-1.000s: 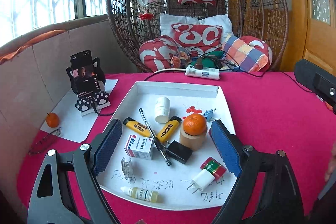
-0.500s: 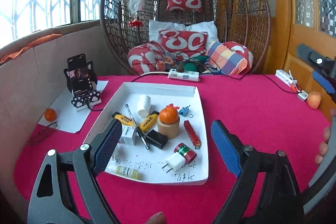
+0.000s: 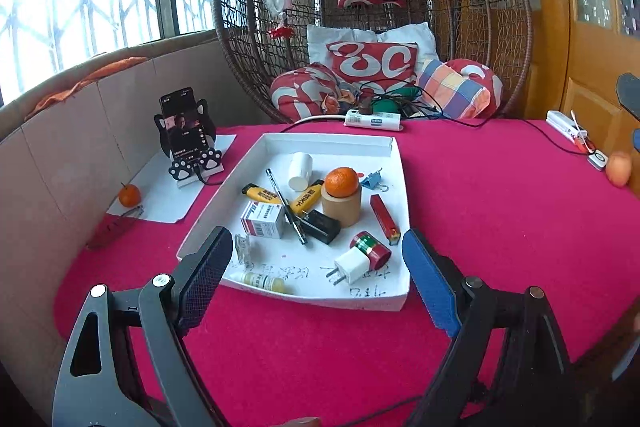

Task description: Organize rigid objects

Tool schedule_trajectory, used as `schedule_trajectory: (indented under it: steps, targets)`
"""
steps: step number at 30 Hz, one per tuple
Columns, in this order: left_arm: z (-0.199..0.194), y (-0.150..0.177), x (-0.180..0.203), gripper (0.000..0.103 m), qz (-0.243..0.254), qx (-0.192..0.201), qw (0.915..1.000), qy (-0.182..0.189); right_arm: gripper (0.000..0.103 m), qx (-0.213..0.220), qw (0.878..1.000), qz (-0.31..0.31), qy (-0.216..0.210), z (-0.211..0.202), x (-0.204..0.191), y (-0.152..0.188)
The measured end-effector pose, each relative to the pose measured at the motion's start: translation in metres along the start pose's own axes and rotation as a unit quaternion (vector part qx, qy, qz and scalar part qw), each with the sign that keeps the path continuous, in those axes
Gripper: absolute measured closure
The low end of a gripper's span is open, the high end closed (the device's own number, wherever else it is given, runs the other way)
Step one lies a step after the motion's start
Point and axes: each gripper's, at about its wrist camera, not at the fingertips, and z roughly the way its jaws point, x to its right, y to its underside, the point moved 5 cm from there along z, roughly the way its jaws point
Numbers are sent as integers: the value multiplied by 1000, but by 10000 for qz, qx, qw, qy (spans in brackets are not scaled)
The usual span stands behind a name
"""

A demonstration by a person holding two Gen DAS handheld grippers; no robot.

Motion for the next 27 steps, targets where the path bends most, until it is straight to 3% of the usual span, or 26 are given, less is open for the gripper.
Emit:
schedule_trajectory:
  steps: [3, 12, 27]
  targets:
    - [-3, 6, 4, 15, 14, -119, 9999, 94, 0, 7, 10000, 15, -11, -5, -1, 3]
    - [-22, 8, 13, 15, 42, 34, 9998, 191, 0, -19, 9997, -219, -72, -17, -15, 13]
    - [-18, 9, 7, 15, -120, -56, 9997, 217, 0, -124, 9994, -308, -78, -18, -15, 15]
